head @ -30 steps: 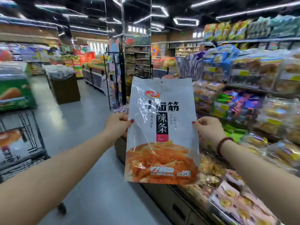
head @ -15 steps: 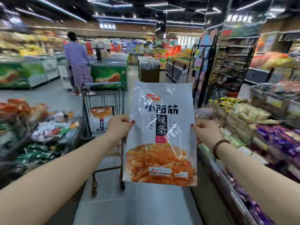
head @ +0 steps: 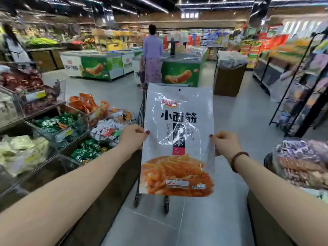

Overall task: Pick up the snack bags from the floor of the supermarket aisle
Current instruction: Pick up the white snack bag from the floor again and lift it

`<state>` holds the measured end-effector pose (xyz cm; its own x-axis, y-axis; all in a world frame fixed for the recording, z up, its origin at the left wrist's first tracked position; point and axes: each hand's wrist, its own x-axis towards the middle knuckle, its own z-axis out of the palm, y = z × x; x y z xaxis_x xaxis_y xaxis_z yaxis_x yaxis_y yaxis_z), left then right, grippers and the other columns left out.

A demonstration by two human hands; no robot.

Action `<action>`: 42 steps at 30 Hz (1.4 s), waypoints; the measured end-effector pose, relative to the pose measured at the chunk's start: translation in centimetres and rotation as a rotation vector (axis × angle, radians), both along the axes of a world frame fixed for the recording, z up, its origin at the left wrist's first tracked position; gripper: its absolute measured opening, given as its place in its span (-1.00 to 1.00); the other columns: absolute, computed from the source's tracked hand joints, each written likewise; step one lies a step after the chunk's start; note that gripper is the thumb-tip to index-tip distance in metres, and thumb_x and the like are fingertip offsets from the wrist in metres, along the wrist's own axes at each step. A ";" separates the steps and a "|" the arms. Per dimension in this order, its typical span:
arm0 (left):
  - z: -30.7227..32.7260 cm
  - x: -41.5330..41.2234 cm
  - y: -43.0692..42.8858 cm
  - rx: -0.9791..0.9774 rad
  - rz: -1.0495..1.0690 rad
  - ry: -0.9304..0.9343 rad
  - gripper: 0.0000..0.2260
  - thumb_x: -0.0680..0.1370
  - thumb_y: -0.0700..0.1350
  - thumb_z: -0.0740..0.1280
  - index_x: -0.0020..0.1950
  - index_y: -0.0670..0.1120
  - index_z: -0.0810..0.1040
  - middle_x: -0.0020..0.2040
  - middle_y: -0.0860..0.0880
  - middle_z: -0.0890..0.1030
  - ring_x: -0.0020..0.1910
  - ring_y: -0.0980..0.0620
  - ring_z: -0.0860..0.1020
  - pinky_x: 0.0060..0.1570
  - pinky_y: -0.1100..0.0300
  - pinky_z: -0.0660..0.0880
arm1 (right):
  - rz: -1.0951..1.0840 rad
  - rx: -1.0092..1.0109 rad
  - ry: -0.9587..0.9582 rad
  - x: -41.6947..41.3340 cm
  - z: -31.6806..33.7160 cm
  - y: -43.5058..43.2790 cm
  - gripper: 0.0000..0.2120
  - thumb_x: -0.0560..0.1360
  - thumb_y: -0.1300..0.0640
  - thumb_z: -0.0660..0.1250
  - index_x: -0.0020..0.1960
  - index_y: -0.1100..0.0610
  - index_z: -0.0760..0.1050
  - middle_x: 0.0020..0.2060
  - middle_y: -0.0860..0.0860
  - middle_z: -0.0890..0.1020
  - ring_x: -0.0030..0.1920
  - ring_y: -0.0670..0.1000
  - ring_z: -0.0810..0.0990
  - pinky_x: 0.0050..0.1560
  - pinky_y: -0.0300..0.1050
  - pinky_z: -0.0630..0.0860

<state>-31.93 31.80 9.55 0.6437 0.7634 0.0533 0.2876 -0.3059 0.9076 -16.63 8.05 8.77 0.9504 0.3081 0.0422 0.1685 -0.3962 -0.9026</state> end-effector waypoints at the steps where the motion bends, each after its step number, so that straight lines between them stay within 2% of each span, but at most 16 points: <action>1: -0.2 0.6 1.1 0.008 0.013 0.011 -0.84 0.52 -0.16 0.40 -0.16 -0.24 0.55 -0.27 -0.21 0.57 -0.35 -0.09 0.51 -0.50 0.26 0.53 | 0.011 -0.002 0.003 0.9 -0.3 1.4 -0.78 0.53 0.18 0.31 -0.28 0.19 0.40 -0.38 0.12 0.39 -0.39 0.09 0.46 -0.18 0.20 0.64; 3: -0.7 1.9 3.5 0.032 0.025 0.024 -0.84 0.53 -0.14 0.39 -0.19 -0.21 0.53 -0.33 -0.12 0.53 -0.44 -0.02 0.48 -0.63 0.33 0.37 | 0.035 -0.013 0.006 2.9 -1.1 4.3 -0.77 0.52 0.17 0.32 -0.29 0.18 0.39 -0.39 0.11 0.37 -0.45 0.08 0.45 -0.19 0.24 0.63; 6: -1.5 4.3 8.0 0.029 0.030 0.038 -0.81 0.53 -0.13 0.38 -0.20 -0.23 0.54 -0.32 -0.13 0.52 -0.47 0.00 0.46 -0.60 0.32 0.35 | 0.050 -0.024 0.013 5.8 -2.3 8.7 -0.79 0.51 0.17 0.32 -0.28 0.18 0.42 -0.40 0.12 0.38 -0.50 0.08 0.48 -0.22 0.23 0.63; 8: -2.1 6.0 11.1 0.020 0.015 0.043 -0.78 0.54 -0.13 0.38 -0.14 -0.30 0.56 -0.23 -0.19 0.56 -0.41 -0.01 0.48 -0.51 0.29 0.43 | 0.048 -0.028 0.027 7.6 -2.9 11.8 -0.80 0.51 0.17 0.32 -0.26 0.18 0.42 -0.39 0.13 0.40 -0.47 0.10 0.50 -0.21 0.23 0.63; 10: -2.4 7.5 13.6 0.013 0.001 0.035 -0.76 0.53 -0.12 0.38 -0.09 -0.33 0.57 -0.16 -0.25 0.60 -0.35 -0.08 0.53 -0.36 0.14 0.56 | 0.039 -0.028 0.035 9.1 -3.2 14.4 -0.80 0.52 0.18 0.32 -0.26 0.19 0.41 -0.38 0.14 0.40 -0.45 0.11 0.49 -0.21 0.21 0.63; 13: -2.9 10.3 18.0 -0.014 0.007 0.029 -0.76 0.52 -0.12 0.39 -0.13 -0.32 0.55 -0.24 -0.23 0.58 -0.31 -0.12 0.53 -0.11 -0.09 0.59 | 0.023 -0.030 0.053 11.5 -3.5 18.6 -0.78 0.53 0.20 0.30 -0.27 0.19 0.39 -0.38 0.13 0.38 -0.47 0.09 0.47 -0.22 0.19 0.64; 16: -3.5 13.3 21.7 -0.038 0.037 0.022 -0.74 0.51 -0.11 0.40 -0.14 -0.33 0.54 -0.25 -0.23 0.55 -0.30 -0.10 0.51 -0.07 -0.14 0.57 | 0.020 -0.031 0.061 14.2 -4.0 22.3 -0.74 0.54 0.20 0.30 -0.30 0.22 0.40 -0.42 0.13 0.41 -0.48 0.09 0.48 -0.19 0.18 0.64; 18: -4.3 15.5 23.7 -0.052 0.052 0.016 -0.74 0.51 -0.11 0.40 -0.13 -0.33 0.55 -0.18 -0.31 0.58 -0.27 -0.13 0.53 -0.04 -0.17 0.58 | 0.014 -0.030 0.089 16.4 -4.6 24.4 -0.74 0.54 0.19 0.30 -0.31 0.23 0.43 -0.43 0.12 0.46 -0.43 0.11 0.51 -0.16 0.17 0.64; 20: -5.2 17.7 25.6 -0.059 0.065 0.040 -0.76 0.50 -0.11 0.40 -0.15 -0.32 0.55 -0.18 -0.29 0.59 -0.23 -0.17 0.55 -0.02 -0.17 0.58 | 0.009 -0.035 0.111 18.7 -5.6 26.2 -0.75 0.53 0.16 0.32 -0.31 0.20 0.45 -0.42 0.11 0.49 -0.37 0.12 0.53 -0.12 0.20 0.63; 23: -6.9 21.5 28.1 -0.046 0.102 0.066 -0.78 0.49 -0.13 0.41 -0.23 -0.27 0.54 -0.29 -0.21 0.54 -0.30 -0.12 0.50 -0.13 -0.07 0.56 | 0.029 -0.057 0.135 22.8 -7.2 28.7 -0.73 0.52 0.14 0.31 -0.33 0.17 0.45 -0.44 0.10 0.49 -0.34 0.12 0.53 -0.09 0.25 0.61; 27: -9.3 26.7 30.2 -0.034 0.154 0.123 -0.76 0.51 -0.10 0.39 -0.24 -0.26 0.54 -0.31 -0.18 0.53 -0.30 -0.10 0.49 -0.20 0.05 0.51 | 0.104 -0.093 0.145 28.4 -9.0 31.9 -0.78 0.54 0.14 0.28 -0.25 0.19 0.43 -0.39 0.14 0.44 -0.35 0.11 0.48 -0.09 0.23 0.60; 30: -11.0 30.7 31.7 -0.071 0.210 0.162 -0.71 0.51 -0.10 0.38 -0.35 -0.16 0.43 -0.38 -0.18 0.42 -0.35 -0.08 0.42 -0.22 0.06 0.50 | 0.128 -0.127 0.148 32.5 -10.4 34.1 -0.68 0.54 0.14 0.29 -0.37 0.15 0.36 -0.46 0.09 0.39 -0.37 0.09 0.46 -0.13 0.25 0.61; 34: -13.0 34.6 33.0 -0.122 0.267 0.172 -0.68 0.55 -0.13 0.34 -0.37 -0.15 0.37 -0.42 -0.14 0.36 -0.41 -0.05 0.32 -0.30 0.17 0.29 | 0.153 -0.162 0.156 36.6 -12.3 36.5 -0.73 0.53 0.13 0.29 -0.32 0.18 0.39 -0.38 0.13 0.43 -0.33 0.13 0.49 -0.12 0.26 0.61; 37: -14.7 36.9 34.4 -0.175 0.319 0.188 -0.67 0.56 -0.19 0.30 -0.39 -0.16 0.33 -0.45 -0.10 0.32 -0.46 -0.05 0.25 -0.36 0.19 0.19 | 0.149 -0.205 0.179 38.3 -14.0 38.1 -0.71 0.53 0.13 0.29 -0.34 0.18 0.40 -0.39 0.11 0.49 -0.23 0.24 0.60 -0.06 0.23 0.60; 39: -16.0 38.5 35.4 -0.188 0.348 0.207 -0.62 0.57 -0.16 0.31 -0.43 -0.10 0.31 -0.49 -0.05 0.32 -0.47 -0.04 0.26 -0.40 0.21 0.19 | 0.129 -0.224 0.210 39.3 -15.5 39.2 -0.73 0.54 0.12 0.29 -0.33 0.13 0.44 -0.38 0.05 0.52 -0.15 0.23 0.62 -0.02 0.19 0.60; 42: -18.0 40.4 36.8 -0.201 0.346 0.223 -0.68 0.57 -0.15 0.31 -0.39 -0.11 0.40 -0.45 -0.04 0.38 -0.41 -0.06 0.34 -0.41 0.20 0.21 | 0.094 -0.265 0.239 40.4 -17.6 40.7 -0.73 0.53 0.12 0.28 -0.35 0.09 0.43 -0.41 0.04 0.51 -0.18 0.25 0.63 -0.07 0.18 0.61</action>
<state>8.47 68.56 -8.47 0.3275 0.9167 -0.2289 0.5370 0.0187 0.8434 23.80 48.76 -8.85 0.8908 0.3648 -0.2710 0.0115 -0.6144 -0.7889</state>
